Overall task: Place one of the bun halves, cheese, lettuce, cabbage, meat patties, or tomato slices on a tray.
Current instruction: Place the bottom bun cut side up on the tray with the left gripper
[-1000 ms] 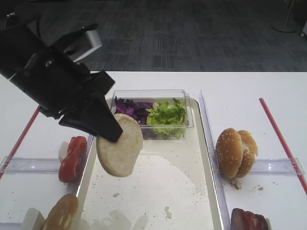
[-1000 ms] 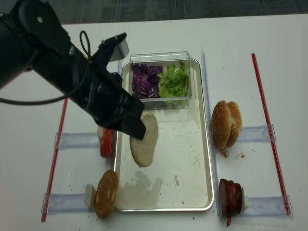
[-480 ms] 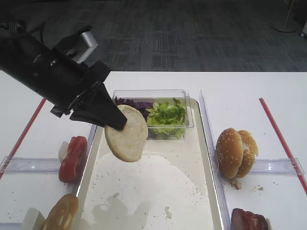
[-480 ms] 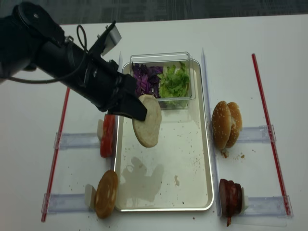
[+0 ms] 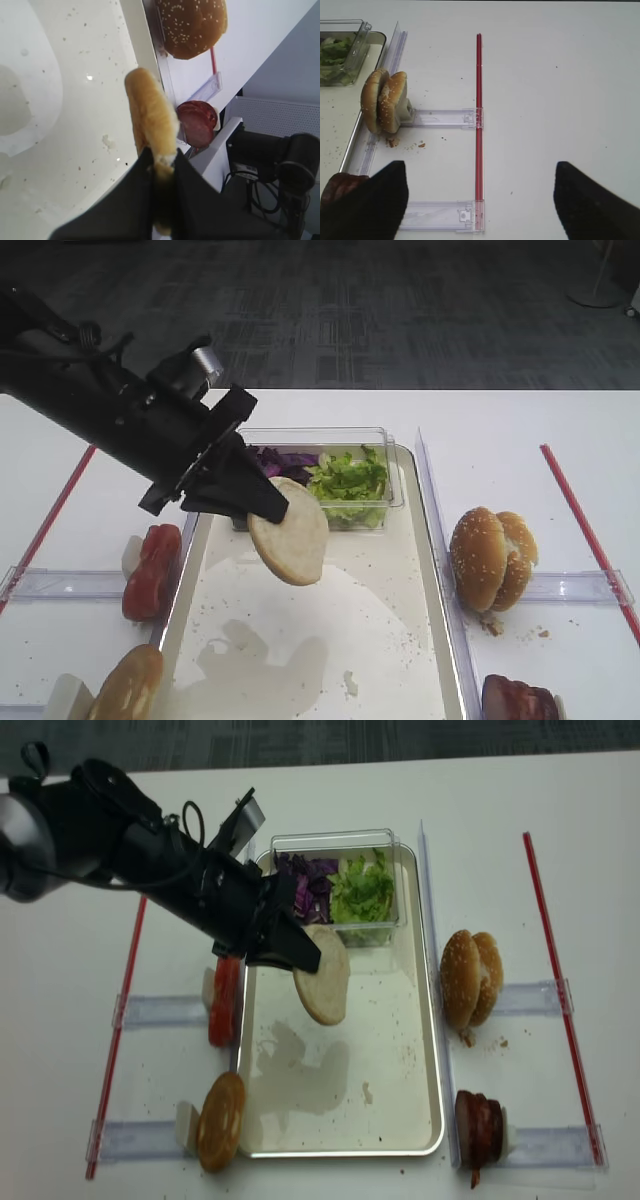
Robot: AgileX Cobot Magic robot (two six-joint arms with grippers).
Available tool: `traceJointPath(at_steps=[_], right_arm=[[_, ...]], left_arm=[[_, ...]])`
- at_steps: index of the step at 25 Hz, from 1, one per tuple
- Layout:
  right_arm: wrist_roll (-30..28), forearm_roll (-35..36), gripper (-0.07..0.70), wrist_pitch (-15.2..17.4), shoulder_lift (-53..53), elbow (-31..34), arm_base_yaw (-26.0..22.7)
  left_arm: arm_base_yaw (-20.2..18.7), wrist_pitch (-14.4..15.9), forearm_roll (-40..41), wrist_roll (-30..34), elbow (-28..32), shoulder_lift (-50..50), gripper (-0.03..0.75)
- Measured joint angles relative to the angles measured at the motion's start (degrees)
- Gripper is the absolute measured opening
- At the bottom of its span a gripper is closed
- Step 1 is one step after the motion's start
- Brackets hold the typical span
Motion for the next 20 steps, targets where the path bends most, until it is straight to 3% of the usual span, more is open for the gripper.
traceJointPath(at_steps=[20], right_arm=[[0.0, 0.0, 0.613, 0.0, 0.0, 0.0, 0.0]], left_arm=[[-0.22, -0.85, -9.2, 3.17, 10.08, 1.0, 0.019]])
